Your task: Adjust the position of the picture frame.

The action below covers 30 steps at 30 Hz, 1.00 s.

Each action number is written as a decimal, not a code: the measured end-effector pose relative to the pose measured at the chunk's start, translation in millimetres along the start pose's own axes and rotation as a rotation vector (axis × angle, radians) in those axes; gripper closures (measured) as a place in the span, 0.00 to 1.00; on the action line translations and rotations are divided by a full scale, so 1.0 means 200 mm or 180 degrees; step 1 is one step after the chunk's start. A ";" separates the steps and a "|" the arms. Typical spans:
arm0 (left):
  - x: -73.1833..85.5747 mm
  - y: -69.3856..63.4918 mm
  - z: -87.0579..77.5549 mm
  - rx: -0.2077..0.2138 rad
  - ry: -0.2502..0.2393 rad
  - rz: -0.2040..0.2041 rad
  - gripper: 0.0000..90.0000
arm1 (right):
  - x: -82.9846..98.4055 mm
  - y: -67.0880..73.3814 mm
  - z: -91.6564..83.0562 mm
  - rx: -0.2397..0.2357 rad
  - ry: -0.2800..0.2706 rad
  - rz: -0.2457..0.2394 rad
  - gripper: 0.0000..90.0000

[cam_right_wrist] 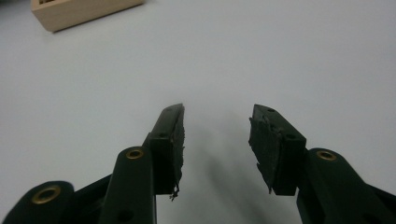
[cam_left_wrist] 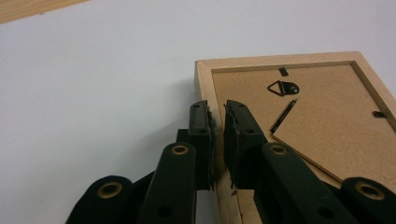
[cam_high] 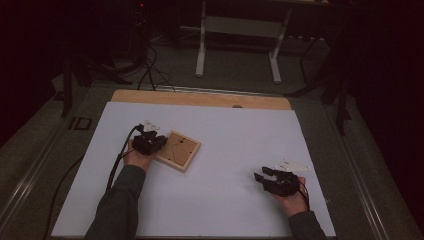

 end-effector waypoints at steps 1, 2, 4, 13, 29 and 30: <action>0.00 0.00 0.00 0.0000 0.0000 0.0000 0.92 | 0.00 0.00 0.00 0.0000 0.0000 0.0000 0.60; 0.00 -0.02 0.00 0.0027 -0.0004 0.0024 0.92 | 0.00 0.00 0.00 -0.0003 0.0011 -0.0006 0.60; -0.01 -0.05 0.01 0.0062 0.0000 0.0082 0.92 | 0.00 0.01 0.00 -0.0010 0.0008 -0.0017 0.60; -0.03 -0.19 0.06 0.0244 -0.0024 0.0266 0.92 | -0.01 0.02 0.01 -0.0015 -0.0002 -0.0025 0.60; -0.05 -0.48 0.12 0.0679 -0.0046 0.0683 0.92 | -0.02 0.03 0.01 -0.0012 -0.0024 -0.0043 0.60; -0.06 -0.50 0.12 0.0705 -0.0044 0.0705 0.92 | -0.02 0.03 0.01 -0.0011 -0.0025 -0.0040 0.60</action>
Point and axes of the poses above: each handheld gripper's, and its own axes: z roughly forward along the jaws, x roughly out of its underside, y roughly to its left, the point moved 10 cm from there along z, roughly forward along the jaws, and after that the axes turned 4 degrees about x, right-handed, at the moved point
